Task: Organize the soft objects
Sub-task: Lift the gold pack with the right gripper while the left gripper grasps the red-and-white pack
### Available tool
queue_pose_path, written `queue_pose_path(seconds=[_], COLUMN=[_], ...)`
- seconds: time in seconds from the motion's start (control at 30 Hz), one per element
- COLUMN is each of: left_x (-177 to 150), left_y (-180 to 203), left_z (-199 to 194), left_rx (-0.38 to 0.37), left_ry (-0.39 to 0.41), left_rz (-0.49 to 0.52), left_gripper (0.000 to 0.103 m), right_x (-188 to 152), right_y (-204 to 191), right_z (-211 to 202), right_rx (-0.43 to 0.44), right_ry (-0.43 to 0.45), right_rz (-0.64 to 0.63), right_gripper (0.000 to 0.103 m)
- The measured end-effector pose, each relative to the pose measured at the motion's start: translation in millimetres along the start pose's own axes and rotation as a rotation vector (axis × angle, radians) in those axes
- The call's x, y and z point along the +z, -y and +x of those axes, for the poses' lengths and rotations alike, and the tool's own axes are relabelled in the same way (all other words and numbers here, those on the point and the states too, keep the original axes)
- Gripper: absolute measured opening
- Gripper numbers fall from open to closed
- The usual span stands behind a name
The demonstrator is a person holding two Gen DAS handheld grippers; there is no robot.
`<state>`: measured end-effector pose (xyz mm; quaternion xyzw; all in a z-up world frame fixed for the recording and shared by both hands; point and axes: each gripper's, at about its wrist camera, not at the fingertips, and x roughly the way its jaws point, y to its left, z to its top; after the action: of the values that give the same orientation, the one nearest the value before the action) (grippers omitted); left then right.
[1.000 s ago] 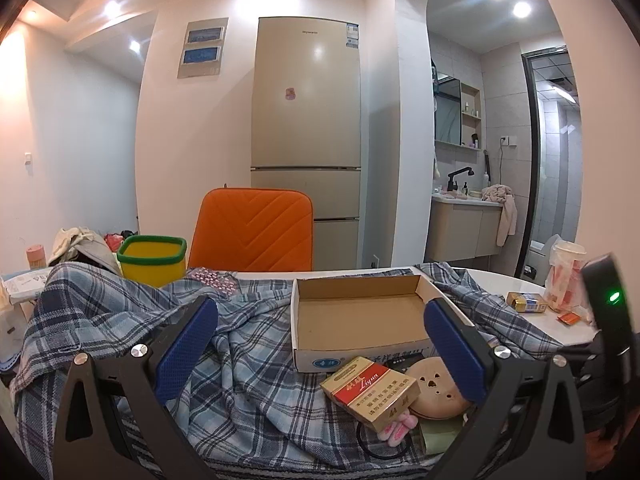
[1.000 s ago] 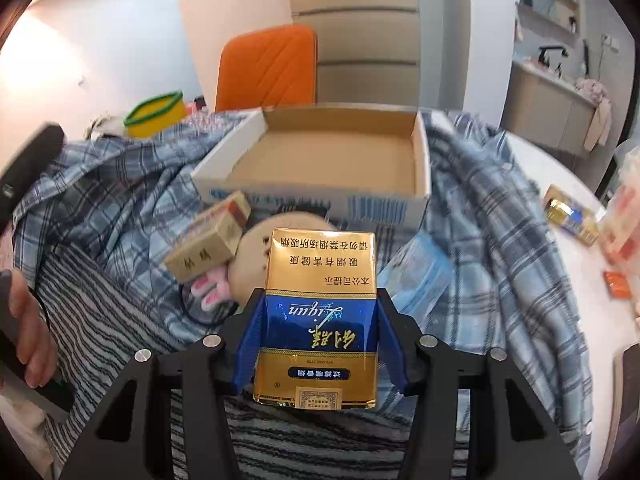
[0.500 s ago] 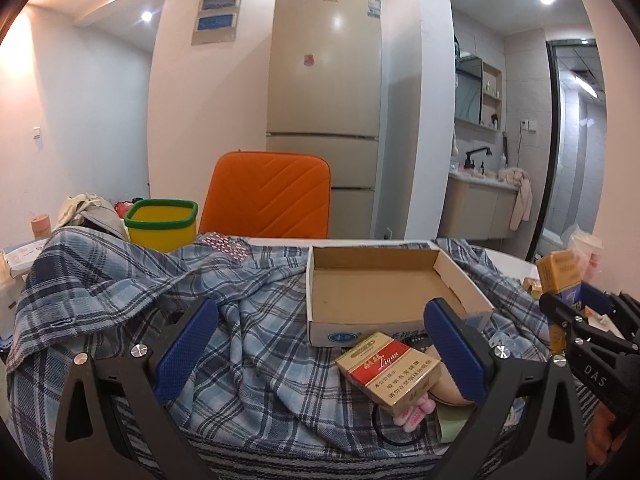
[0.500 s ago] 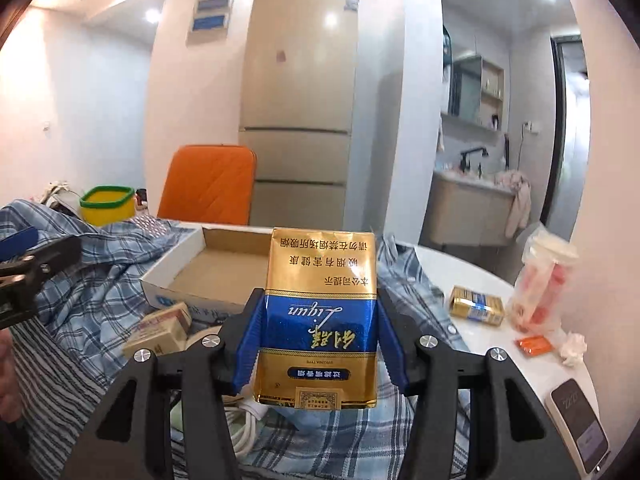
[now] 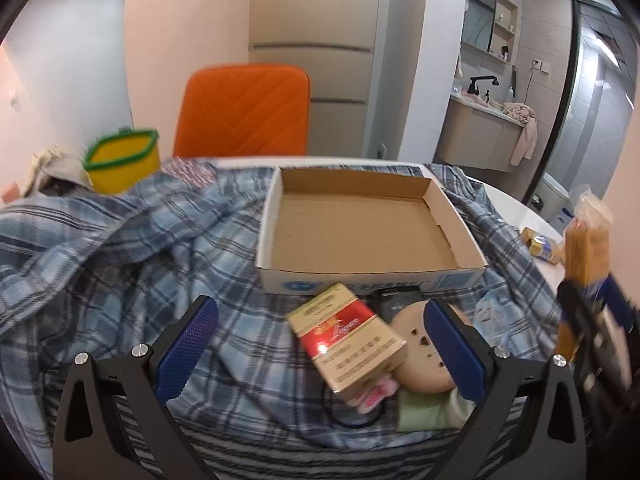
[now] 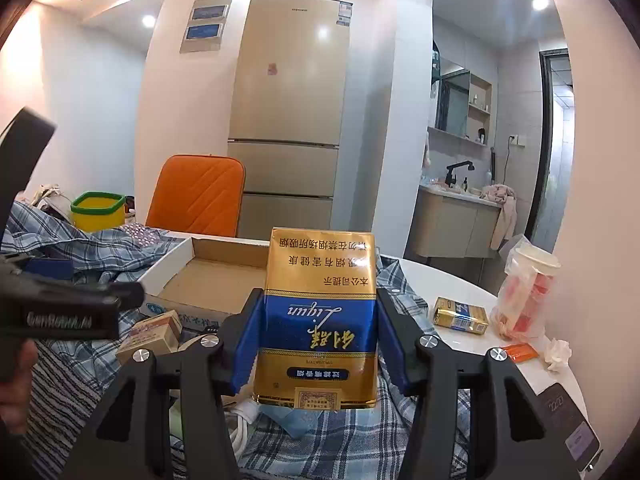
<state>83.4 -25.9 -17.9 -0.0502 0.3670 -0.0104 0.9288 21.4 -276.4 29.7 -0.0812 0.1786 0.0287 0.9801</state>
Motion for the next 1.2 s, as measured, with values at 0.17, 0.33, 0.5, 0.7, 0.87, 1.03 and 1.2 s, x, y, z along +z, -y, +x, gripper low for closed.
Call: queue_pose_path(seconds=[0.17,0.33,0.5,0.7,0.87,1.03,1.2], left_x=[7.6,-1.2,-7.6,-9.6,-11.6,-11.9,-13.6], left_y=[-2.6,-7.6,-7.0,3.6,20.0,9.9,13.4], left_z=[33.1,56.9,65.7,65.8,55.5,58.6,47.4], left_rx=[-0.069,-0.049,-0.062,-0.039,0.013,-0.003,-0.003], left_ry=[-0.193,-0.285,-0.296,-0.256,-0.184,-0.197,-0.15], left_rz=[-0.094,-0.144,-0.148,-0.062,0.056,0.004,0.043], left_gripper=[0.073,0.073,0.073,0.072,0.072,0.041,0.021], right_x=[-0.4,-0.8,-1.1,-2.0,-0.9,-0.3,0.1], right_y=[1.9,2.0,2.4,2.2,2.9,4.1,5.1], right_z=[-0.7,-3.2,-5.1,-6.2,-6.7,-7.5,-7.4], right_rx=[-0.001,-0.001,-0.01,-0.011,-0.016,-0.021,-0.021], right_ry=[0.001,0.012,0.015,0.015,0.018,0.022,0.02], right_rz=[0.013,0.011,0.018,0.02,0.021,0.028,0.028], right_gripper=[0.055,0.055,0.055,0.055,0.055,0.055,0.055])
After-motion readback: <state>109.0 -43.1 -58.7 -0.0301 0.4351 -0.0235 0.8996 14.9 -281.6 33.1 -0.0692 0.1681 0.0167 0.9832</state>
